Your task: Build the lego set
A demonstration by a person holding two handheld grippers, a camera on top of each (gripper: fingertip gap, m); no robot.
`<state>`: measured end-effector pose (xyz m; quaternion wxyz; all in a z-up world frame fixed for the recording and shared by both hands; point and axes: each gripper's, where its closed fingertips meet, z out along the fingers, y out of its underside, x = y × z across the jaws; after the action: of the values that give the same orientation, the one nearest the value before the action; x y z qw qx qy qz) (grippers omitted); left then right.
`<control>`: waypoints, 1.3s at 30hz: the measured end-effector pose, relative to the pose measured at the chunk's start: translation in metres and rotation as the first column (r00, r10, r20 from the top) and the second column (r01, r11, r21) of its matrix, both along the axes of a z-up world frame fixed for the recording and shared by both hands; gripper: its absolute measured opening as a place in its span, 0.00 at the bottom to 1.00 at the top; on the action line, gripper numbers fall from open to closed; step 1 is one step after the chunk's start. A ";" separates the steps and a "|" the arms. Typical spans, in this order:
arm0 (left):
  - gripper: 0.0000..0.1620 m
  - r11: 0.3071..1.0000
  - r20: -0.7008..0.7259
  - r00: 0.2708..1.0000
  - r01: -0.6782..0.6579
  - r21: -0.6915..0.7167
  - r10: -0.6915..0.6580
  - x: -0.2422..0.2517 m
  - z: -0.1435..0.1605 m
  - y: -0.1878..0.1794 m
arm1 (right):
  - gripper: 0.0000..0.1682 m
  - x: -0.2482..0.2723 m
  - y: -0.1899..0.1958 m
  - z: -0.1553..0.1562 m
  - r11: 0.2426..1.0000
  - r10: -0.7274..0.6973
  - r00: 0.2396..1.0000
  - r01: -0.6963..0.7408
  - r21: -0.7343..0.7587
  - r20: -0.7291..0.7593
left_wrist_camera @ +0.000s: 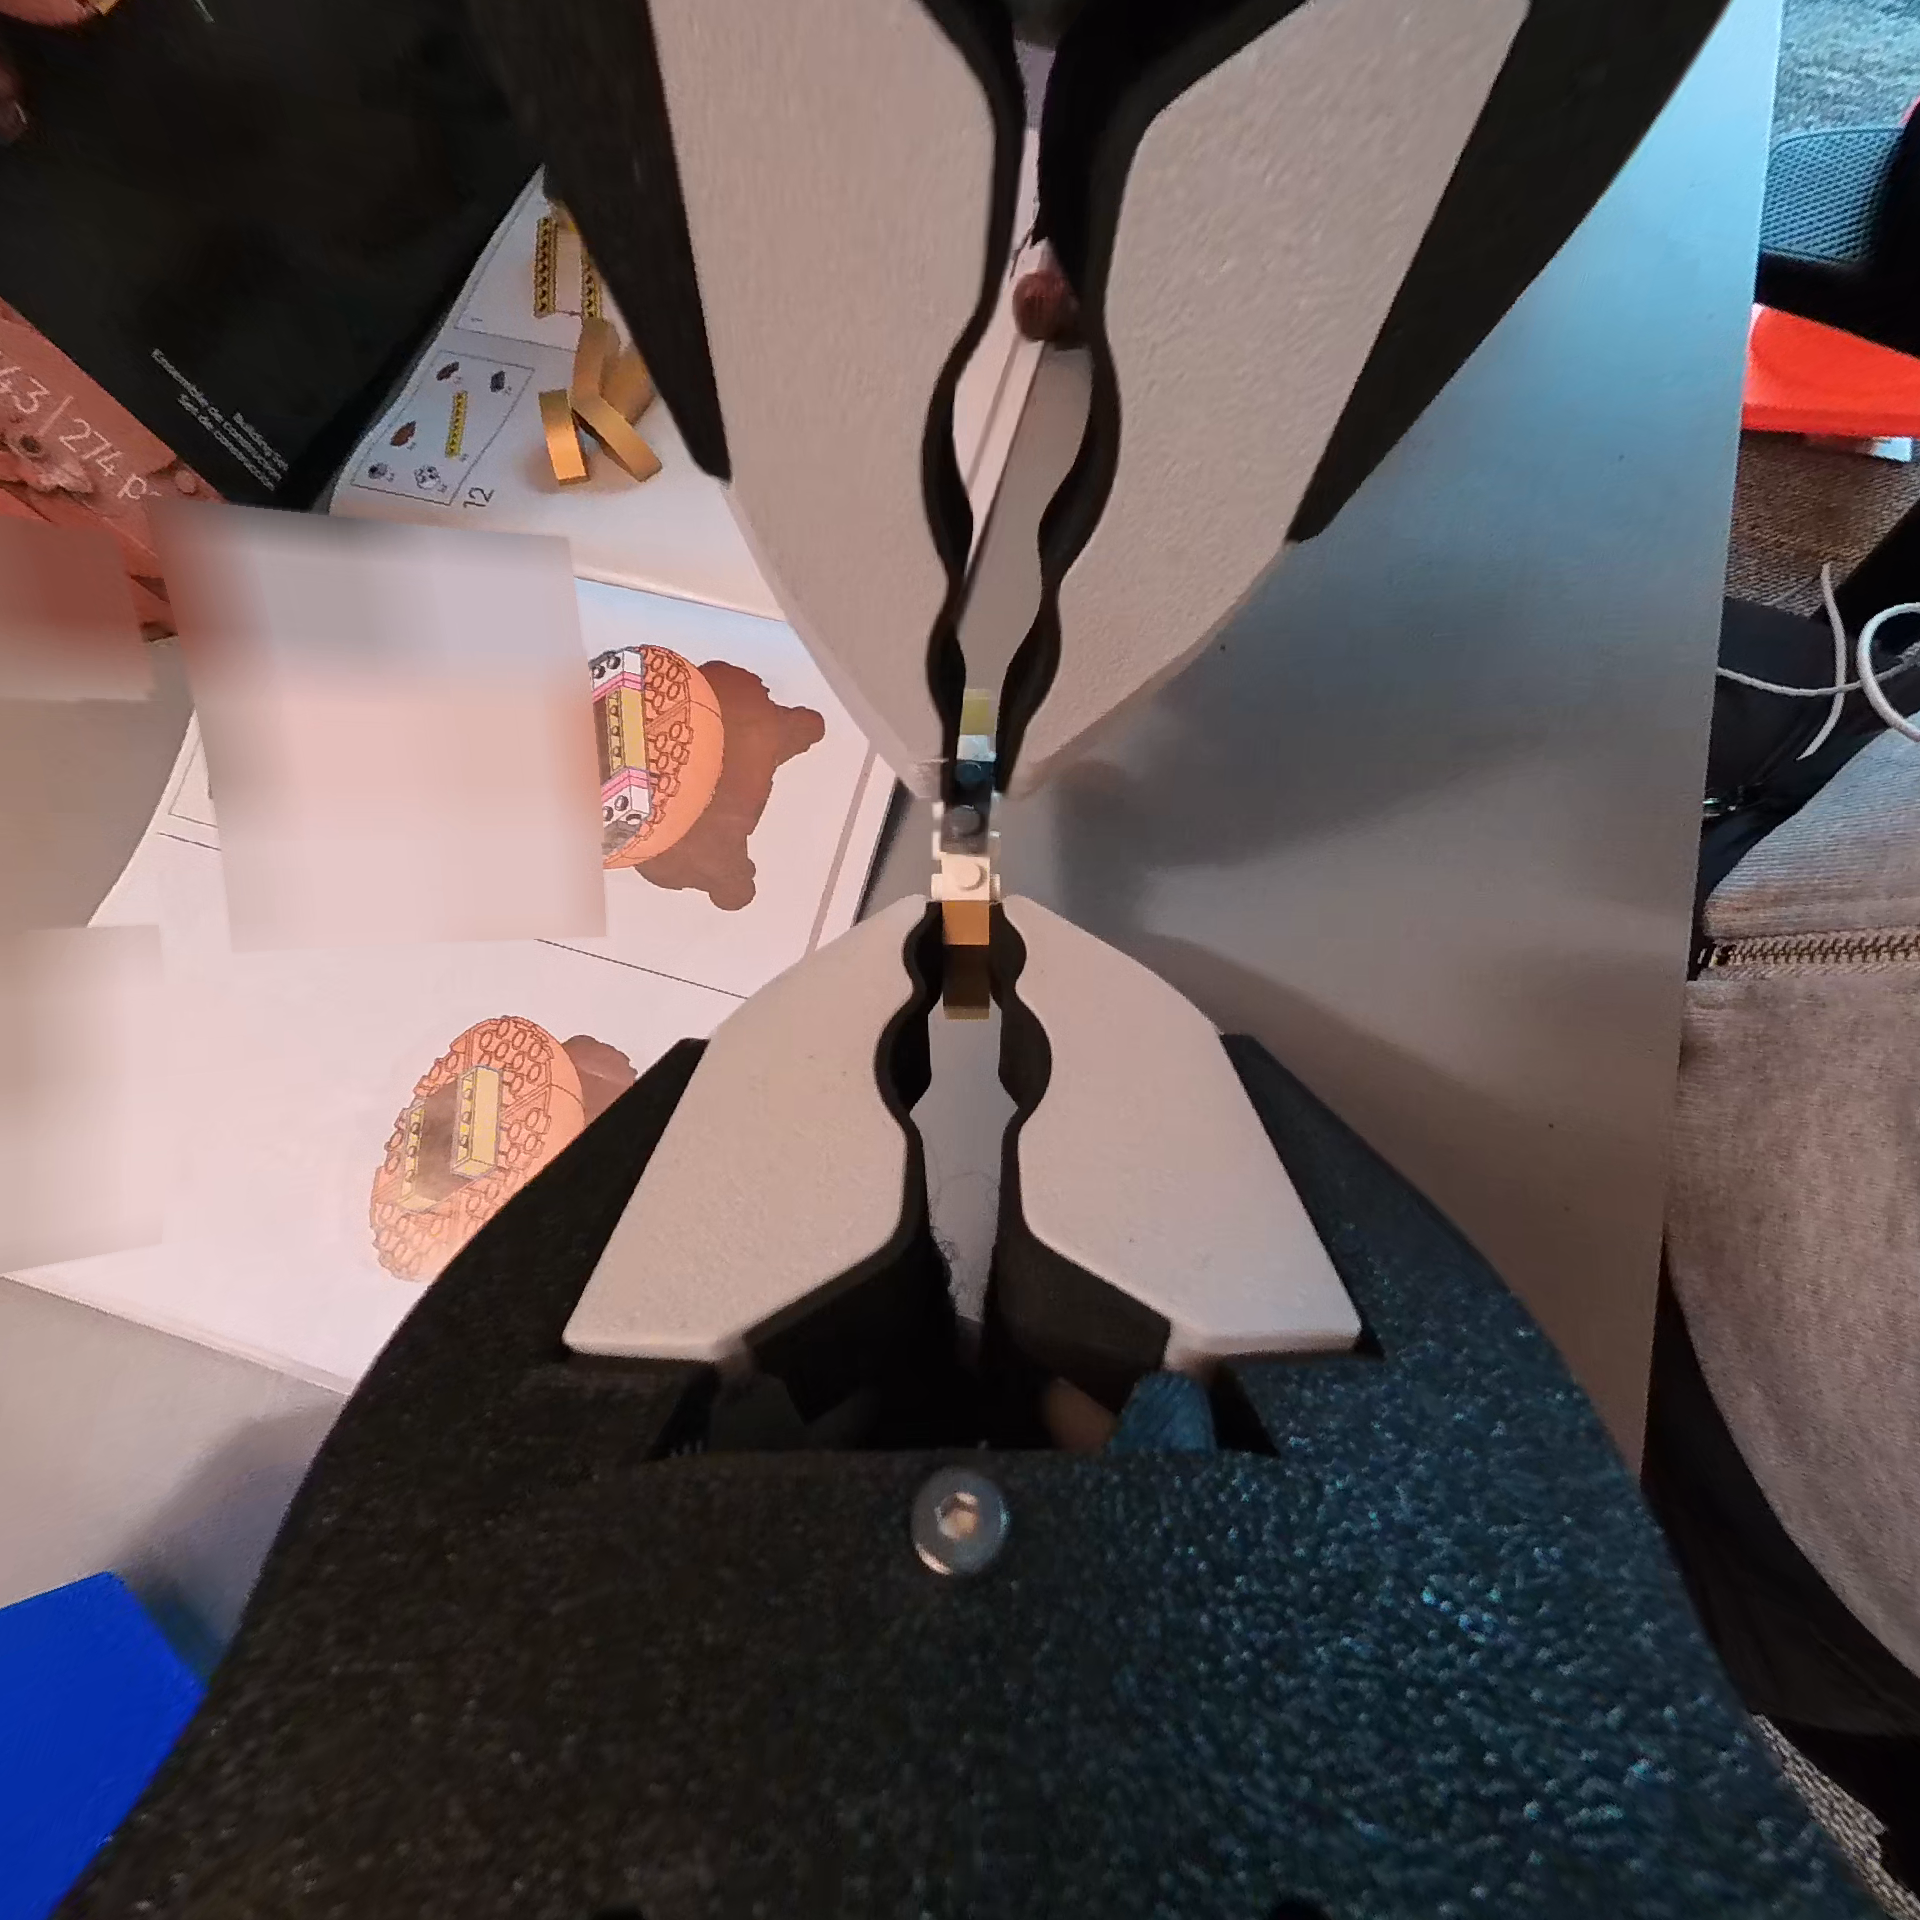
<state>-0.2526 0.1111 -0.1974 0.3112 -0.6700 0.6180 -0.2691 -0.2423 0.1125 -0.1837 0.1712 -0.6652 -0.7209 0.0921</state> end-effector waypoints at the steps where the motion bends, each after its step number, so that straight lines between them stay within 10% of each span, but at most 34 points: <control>1: 0.05 1.000 0.000 1.000 0.002 0.001 -0.002 0.000 0.000 0.000 | 0.04 0.000 0.001 0.000 1.000 -0.001 1.000 0.001 0.004 0.003; 39: 0.05 0.995 0.052 0.997 0.065 -0.080 -0.061 0.004 0.018 0.000 | 0.05 0.004 0.004 0.017 0.990 0.090 0.996 -0.088 0.114 -0.010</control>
<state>-0.2481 0.1110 -0.1793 0.2903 -0.6552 0.6195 -0.3204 -0.2378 0.1163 -0.1669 0.2097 -0.6208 -0.7527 0.0638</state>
